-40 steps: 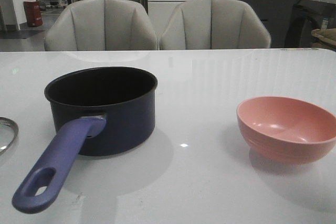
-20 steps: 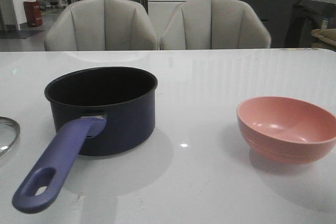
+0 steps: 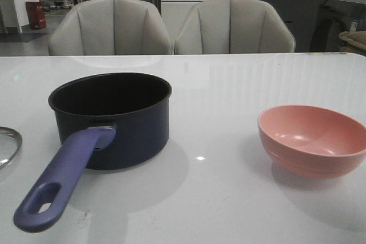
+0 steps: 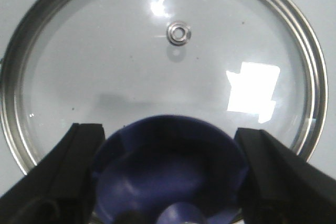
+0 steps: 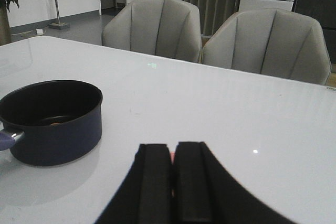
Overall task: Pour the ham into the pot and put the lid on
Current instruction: 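Lower the left gripper onto the purple lid knob and close it, then lift the glass lid with the left gripper and carry it over the saucepan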
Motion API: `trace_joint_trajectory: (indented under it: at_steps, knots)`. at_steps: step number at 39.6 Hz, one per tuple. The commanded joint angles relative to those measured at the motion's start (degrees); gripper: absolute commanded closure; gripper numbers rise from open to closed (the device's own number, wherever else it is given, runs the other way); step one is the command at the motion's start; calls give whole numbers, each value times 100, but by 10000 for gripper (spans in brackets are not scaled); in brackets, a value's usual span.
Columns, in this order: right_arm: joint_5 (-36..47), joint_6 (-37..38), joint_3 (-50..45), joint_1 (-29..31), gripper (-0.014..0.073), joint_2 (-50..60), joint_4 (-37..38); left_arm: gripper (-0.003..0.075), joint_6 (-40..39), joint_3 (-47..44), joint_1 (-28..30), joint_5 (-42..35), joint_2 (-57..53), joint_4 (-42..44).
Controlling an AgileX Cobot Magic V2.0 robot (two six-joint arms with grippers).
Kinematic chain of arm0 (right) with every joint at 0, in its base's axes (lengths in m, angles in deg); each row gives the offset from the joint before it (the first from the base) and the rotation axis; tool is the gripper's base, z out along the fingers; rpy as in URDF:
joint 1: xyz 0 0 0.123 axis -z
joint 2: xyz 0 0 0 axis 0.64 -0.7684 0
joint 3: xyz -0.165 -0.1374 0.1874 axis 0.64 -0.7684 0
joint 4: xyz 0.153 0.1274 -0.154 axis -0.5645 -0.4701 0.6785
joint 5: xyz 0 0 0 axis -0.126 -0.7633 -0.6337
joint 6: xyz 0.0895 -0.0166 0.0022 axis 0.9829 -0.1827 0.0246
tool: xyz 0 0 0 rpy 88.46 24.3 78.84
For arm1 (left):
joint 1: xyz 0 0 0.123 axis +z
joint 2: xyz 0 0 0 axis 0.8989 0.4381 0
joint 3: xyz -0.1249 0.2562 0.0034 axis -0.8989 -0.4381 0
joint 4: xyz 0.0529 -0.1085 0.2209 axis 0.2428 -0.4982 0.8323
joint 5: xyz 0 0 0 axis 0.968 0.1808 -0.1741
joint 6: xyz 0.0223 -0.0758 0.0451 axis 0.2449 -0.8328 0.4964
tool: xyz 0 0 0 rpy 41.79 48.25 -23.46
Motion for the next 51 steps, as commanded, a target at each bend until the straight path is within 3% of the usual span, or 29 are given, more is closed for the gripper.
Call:
trace_joint_trajectory:
  at_steps: [1, 25, 31, 51]
  knots:
    - [440, -18, 152, 11, 456, -44, -29, 605, 9, 254, -8, 88, -259, 22]
    - [435, -18, 152, 11, 456, -44, -29, 605, 44, 1180, -41, 677, -853, 60]
    - [435, -18, 152, 11, 456, -44, -29, 605, 242, 1513, -324, 1080, -876, 94]
    - [435, -18, 152, 11, 456, -44, -29, 605, 295, 2388, -1715, 1040, -865, 94]
